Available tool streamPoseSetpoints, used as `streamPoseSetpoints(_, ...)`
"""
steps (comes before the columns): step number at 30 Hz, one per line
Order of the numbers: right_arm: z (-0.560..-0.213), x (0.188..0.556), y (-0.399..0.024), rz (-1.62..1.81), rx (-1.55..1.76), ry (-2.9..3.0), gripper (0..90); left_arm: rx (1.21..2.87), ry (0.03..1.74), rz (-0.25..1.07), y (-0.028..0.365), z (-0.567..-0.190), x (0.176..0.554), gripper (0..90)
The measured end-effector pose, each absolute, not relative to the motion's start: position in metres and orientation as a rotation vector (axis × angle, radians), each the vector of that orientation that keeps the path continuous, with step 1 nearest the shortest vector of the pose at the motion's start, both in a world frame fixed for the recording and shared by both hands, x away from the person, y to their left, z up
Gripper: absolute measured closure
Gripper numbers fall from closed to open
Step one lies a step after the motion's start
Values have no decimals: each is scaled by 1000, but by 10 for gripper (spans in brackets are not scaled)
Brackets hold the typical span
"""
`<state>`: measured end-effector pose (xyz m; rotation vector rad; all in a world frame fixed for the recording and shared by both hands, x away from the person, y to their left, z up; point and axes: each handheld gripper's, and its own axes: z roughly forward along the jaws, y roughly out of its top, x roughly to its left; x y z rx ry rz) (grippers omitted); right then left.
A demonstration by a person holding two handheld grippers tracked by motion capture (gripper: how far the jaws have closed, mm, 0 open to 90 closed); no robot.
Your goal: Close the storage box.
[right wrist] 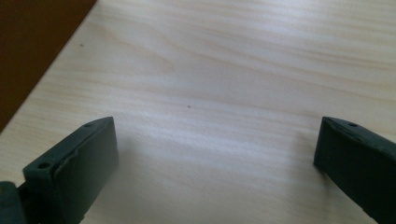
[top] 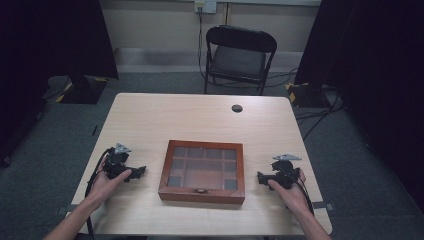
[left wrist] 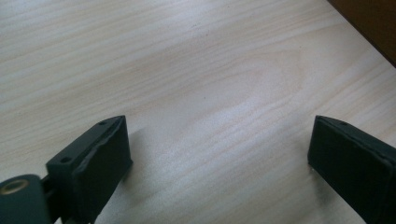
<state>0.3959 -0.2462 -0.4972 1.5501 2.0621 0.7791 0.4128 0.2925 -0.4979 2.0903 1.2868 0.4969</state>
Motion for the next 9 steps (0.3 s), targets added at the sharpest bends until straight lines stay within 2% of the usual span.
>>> streamPoseSetpoints(4, -501, 393, -246, 830, 1535, 2013, 0, 2061, 1242, 515, 295, -503, 413, 0)
streamPoseSetpoints(9, -501, 393, -246, 829, 1534, 2015, 0, 2064, 1240, 516, 295, -503, 413, 0)
